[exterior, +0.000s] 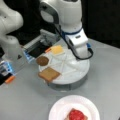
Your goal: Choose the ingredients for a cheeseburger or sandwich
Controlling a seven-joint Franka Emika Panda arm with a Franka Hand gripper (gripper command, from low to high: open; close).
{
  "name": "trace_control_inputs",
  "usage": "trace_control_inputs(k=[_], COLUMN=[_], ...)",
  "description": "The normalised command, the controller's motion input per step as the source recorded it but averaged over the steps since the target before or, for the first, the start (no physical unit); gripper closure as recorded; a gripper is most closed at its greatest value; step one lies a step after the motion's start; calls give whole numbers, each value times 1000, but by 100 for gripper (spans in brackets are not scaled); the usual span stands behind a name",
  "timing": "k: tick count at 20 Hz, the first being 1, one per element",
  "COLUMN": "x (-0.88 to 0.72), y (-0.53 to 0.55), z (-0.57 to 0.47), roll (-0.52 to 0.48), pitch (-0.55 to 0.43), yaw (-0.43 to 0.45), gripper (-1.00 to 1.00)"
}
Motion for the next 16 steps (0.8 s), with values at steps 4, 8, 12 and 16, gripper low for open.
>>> trace_control_inputs(k=[4, 8, 12, 16], x=[35, -36, -165, -200], y=[-58, -9, 51, 116], z=[170, 220, 162, 57], roll=[152, 84, 7, -30], pitch=[86, 32, -4, -1], yaw=[-302, -441, -506, -436], gripper=[-100, -100, -100, -100])
